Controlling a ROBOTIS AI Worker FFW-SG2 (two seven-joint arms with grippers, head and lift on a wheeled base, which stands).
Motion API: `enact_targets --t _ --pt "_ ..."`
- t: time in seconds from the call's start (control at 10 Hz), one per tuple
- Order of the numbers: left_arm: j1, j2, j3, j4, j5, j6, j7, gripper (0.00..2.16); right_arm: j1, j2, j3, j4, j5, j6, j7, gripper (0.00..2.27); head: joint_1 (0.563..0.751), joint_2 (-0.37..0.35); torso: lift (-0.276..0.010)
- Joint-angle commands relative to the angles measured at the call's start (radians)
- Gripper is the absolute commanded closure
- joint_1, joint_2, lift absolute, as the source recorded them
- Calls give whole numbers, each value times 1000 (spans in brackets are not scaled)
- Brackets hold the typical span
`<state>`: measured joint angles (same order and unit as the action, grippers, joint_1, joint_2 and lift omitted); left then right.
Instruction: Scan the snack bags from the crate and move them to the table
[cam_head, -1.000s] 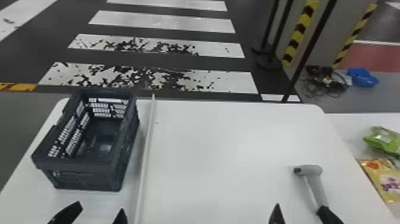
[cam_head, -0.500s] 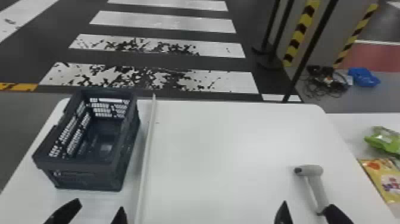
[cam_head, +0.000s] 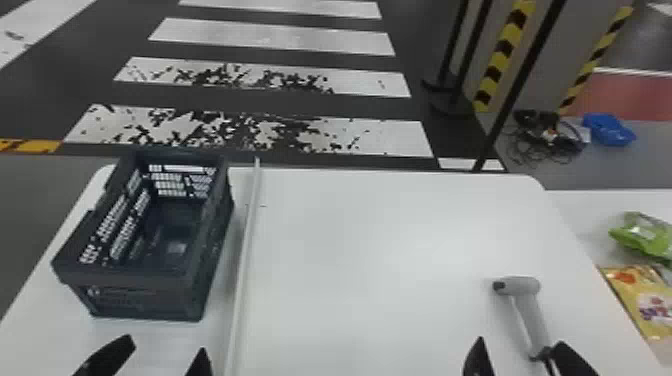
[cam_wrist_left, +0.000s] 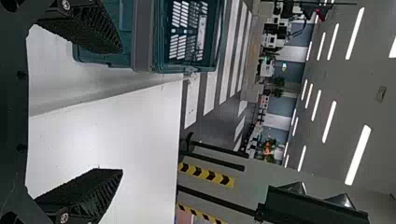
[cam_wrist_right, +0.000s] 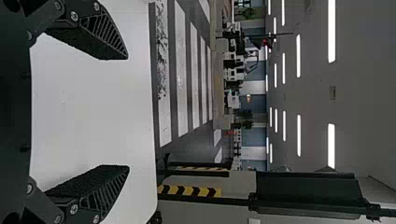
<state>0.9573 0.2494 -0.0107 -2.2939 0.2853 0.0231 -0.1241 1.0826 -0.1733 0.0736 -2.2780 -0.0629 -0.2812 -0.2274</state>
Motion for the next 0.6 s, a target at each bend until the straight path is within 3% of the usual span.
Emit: enact_targets --t 0.0,0.5 --pt "0 1 -2 4 0 -11 0 83 3 0 0 0 0 -2 0 171 695 -102 -95" --pt "-6 10 -8 2 0 -27 0 83 22 0 0 -9 12 -29 0 167 695 -105 -95"
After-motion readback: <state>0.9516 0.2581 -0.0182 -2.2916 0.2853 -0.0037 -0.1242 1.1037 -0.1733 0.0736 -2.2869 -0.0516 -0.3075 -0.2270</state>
